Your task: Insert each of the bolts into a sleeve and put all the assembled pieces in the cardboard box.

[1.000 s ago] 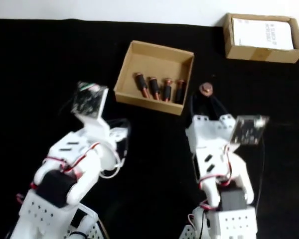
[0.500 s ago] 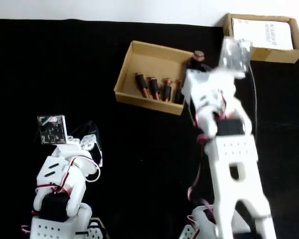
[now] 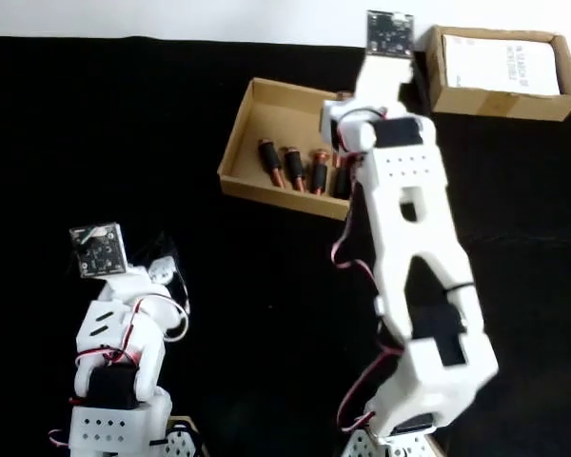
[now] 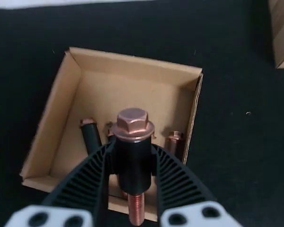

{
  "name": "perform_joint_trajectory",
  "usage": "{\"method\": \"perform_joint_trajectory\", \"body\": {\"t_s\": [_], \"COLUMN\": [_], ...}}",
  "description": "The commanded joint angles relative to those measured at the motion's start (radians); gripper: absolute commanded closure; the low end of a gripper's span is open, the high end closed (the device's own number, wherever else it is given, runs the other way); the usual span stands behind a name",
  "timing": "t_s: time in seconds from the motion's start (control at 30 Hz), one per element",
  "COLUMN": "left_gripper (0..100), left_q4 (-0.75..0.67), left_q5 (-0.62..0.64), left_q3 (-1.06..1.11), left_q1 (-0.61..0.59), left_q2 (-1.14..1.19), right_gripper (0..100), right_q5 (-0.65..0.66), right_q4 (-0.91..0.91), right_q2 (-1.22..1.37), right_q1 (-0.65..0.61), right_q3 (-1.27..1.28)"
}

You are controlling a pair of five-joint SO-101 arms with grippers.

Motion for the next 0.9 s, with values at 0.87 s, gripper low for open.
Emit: {"method": "perform_joint_trajectory", "body": {"t_s": [0.87], "left_gripper": [99], "left_q4": [0.08], "left_q5": [-0.003], "left_q3": [0.018], "left_q1": [-0.007], "left_q2": [-0.007], "right_gripper": [78.9], "right_q5": [-0.08], "right_q4": [0.272], "right_q2": [0.38], "right_q1": [-0.045], "right_q3": [-0.4]}}
